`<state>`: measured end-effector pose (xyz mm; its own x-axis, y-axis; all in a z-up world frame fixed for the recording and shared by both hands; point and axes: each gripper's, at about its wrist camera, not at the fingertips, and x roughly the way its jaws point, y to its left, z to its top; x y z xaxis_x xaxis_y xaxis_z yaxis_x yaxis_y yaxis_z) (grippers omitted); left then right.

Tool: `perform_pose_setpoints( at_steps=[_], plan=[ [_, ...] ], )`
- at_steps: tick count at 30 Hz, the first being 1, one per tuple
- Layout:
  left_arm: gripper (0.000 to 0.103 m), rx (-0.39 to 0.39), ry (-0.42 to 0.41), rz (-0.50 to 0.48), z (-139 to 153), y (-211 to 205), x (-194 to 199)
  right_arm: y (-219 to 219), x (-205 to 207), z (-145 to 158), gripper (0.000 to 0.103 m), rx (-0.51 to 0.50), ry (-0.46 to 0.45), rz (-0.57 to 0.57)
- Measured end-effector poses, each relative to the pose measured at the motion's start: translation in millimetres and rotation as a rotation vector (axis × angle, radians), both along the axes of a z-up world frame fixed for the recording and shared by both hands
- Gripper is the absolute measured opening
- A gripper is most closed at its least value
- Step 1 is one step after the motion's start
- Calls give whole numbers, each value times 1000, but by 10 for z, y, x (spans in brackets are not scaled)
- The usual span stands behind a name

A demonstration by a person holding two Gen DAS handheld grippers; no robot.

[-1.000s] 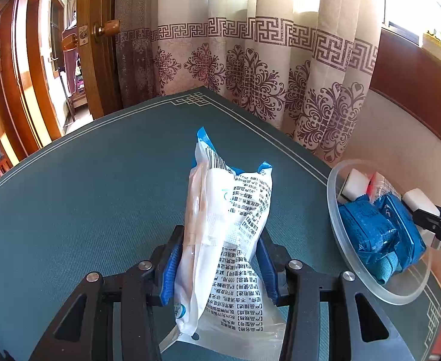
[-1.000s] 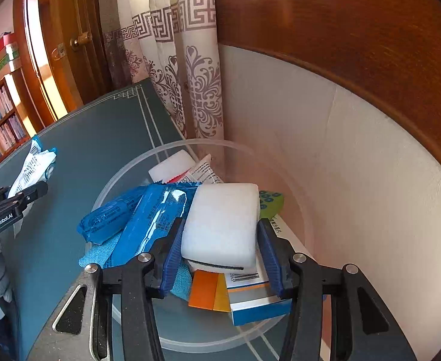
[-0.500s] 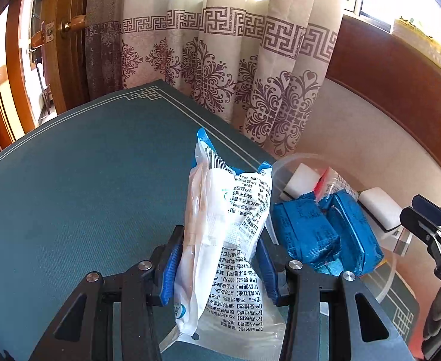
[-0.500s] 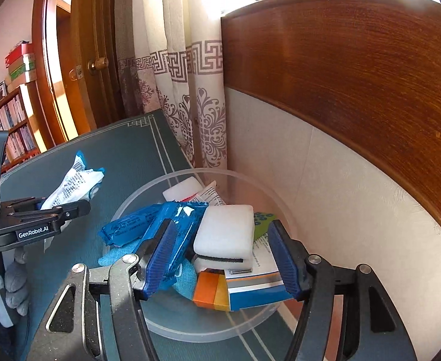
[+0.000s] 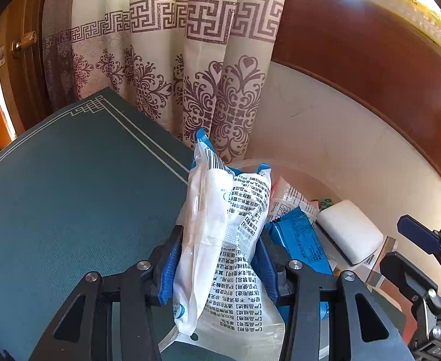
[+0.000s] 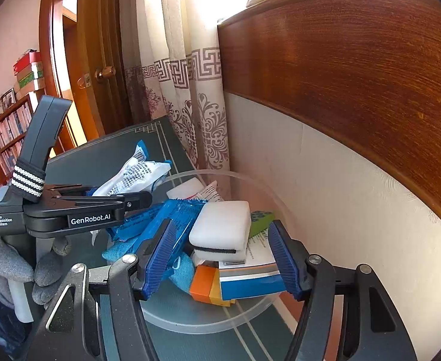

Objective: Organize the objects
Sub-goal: 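Release the white block into the bowl with the right gripper while the left carries the white bag over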

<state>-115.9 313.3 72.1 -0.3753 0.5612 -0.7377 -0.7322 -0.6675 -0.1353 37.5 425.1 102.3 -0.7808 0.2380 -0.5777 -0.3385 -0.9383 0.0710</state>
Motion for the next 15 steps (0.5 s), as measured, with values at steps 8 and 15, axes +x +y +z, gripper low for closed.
perform_pose_setpoints(
  at_steps=[8, 15],
  plan=[
    [87, 32, -2, -44, -14, 144, 52, 32, 25, -51, 65, -17, 5, 3],
    [96, 49, 9, -18, 71, 67, 74, 23, 63, -39, 65, -23, 12, 3]
  ],
)
